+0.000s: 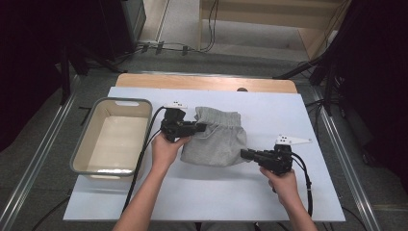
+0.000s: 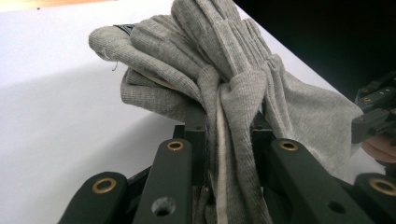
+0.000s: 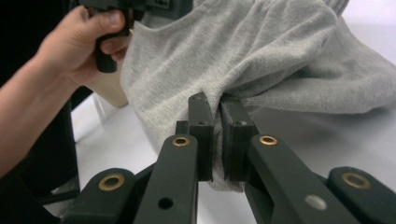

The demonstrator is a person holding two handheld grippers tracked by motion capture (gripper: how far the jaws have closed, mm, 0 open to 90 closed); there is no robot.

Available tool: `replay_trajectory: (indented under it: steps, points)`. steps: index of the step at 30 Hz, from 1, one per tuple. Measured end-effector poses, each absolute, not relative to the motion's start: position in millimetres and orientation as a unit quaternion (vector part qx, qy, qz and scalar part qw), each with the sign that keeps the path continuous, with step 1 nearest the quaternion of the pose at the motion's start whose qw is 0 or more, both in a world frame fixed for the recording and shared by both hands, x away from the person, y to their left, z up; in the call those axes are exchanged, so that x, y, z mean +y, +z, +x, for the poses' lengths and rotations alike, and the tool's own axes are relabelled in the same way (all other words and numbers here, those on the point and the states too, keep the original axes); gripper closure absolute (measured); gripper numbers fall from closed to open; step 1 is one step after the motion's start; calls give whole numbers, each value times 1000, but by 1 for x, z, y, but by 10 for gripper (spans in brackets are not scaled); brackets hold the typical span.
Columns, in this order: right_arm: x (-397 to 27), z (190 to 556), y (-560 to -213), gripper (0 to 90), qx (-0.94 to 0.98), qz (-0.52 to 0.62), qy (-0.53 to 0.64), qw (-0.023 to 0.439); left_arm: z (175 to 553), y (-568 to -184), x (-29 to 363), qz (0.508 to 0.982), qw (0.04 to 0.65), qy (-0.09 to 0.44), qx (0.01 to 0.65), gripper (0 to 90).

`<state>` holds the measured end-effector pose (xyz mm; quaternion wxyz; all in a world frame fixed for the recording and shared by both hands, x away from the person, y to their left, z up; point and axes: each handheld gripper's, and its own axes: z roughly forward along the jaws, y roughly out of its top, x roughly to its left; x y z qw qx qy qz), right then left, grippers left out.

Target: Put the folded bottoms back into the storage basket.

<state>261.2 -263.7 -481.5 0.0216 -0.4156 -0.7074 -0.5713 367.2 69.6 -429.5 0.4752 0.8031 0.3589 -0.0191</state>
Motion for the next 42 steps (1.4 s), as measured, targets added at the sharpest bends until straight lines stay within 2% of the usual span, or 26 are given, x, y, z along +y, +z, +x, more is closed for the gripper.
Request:
replay_trajectory:
  steps: [21, 42]
  points:
    - [-258, 264, -444, 824, -699, -377, -607, 2, 370, -395, 75, 798, 492, -22, 348, 764]
    - [-229, 271, -415, 824, -704, -344, -621, 1, 369, -369, 104, 790, 501, -10, 353, 765]
